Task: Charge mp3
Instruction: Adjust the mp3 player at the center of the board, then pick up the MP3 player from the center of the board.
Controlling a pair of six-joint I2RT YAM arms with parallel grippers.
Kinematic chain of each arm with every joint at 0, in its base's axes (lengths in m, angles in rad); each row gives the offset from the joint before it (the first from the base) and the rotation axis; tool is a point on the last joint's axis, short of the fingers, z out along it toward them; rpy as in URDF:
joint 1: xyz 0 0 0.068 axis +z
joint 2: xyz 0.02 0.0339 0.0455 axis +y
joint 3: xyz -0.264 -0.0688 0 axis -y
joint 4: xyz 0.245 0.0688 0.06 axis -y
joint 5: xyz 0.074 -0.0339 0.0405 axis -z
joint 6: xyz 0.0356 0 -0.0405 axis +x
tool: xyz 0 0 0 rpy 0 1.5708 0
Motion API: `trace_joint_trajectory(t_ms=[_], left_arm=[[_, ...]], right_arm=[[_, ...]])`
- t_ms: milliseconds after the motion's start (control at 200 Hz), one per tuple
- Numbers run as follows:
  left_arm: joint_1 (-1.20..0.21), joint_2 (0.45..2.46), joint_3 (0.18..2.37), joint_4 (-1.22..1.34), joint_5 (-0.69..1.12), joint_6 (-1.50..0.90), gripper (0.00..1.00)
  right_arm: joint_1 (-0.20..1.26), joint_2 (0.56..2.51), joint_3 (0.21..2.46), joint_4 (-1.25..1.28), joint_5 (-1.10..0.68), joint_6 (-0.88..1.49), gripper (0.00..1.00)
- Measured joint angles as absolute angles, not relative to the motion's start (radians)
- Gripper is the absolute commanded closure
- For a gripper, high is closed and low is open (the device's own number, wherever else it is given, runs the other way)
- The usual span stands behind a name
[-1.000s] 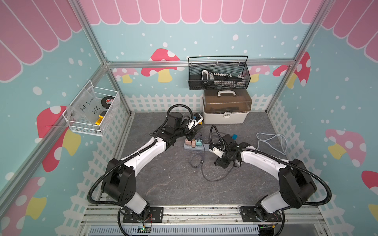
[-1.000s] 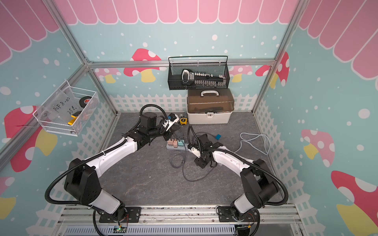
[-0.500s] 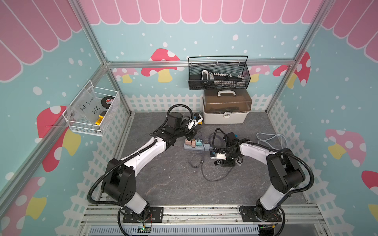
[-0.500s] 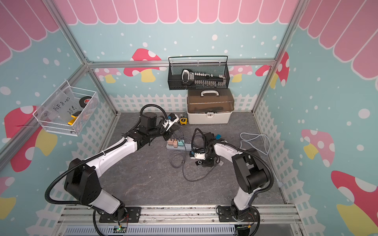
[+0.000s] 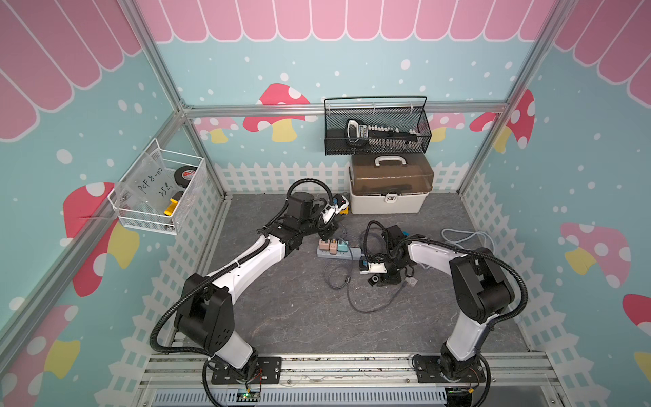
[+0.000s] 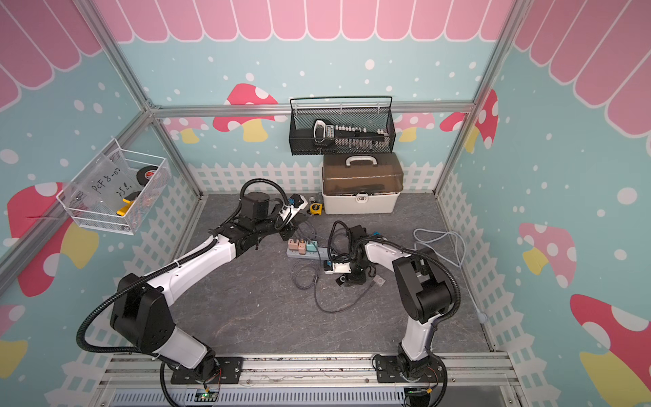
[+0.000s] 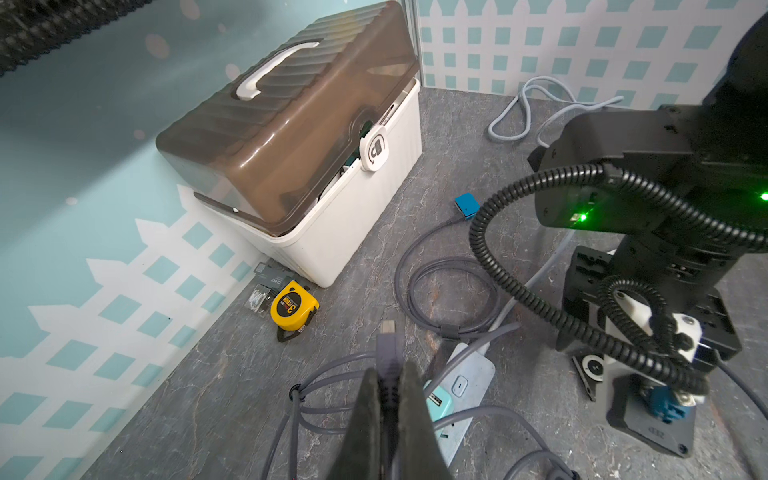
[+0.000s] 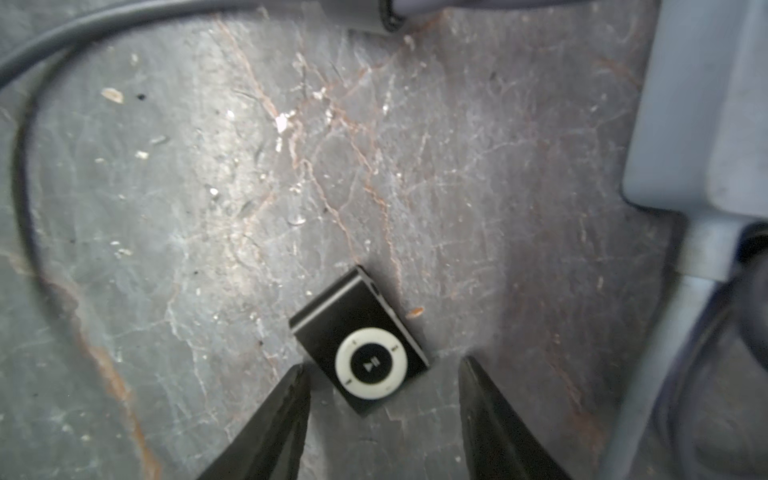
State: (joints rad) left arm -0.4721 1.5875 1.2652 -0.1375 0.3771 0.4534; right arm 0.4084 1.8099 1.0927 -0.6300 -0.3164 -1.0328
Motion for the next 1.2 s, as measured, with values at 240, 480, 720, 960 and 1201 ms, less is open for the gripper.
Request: trace_joint_trajectory(t_ms=[240, 480, 720, 960, 1201], left_arm=[[-0.472, 1.592, 1.278, -0.138, 0.379, 0.453, 1.00], [-0.472, 1.592, 1.278, -0.138, 0.378, 0.453, 1.00], [-0.472, 1.588, 1.261, -0.133, 0.378, 0.453, 1.00], [-0.472, 1.571, 1.246, -0.129, 0.384, 0.452, 1.00], [-0.472, 1.555, 1.231, -0.125, 0.393, 0.449, 1.00]], right_arm=[[0.444, 1.851, 1.147, -0.648, -0.315, -1.001, 0.45], [0.465, 1.865, 1.172, -0.645, -0.266, -0.884, 0.57], [0.493, 1.865, 1.193, -0.684, -0.201, -0.654, 0.60], [0.526, 1.865, 1.200, -0.708, -0.154, -0.335, 0.61], [0.564, 1.829, 1.146, -0.641, -0.075, -0.103, 0.63]])
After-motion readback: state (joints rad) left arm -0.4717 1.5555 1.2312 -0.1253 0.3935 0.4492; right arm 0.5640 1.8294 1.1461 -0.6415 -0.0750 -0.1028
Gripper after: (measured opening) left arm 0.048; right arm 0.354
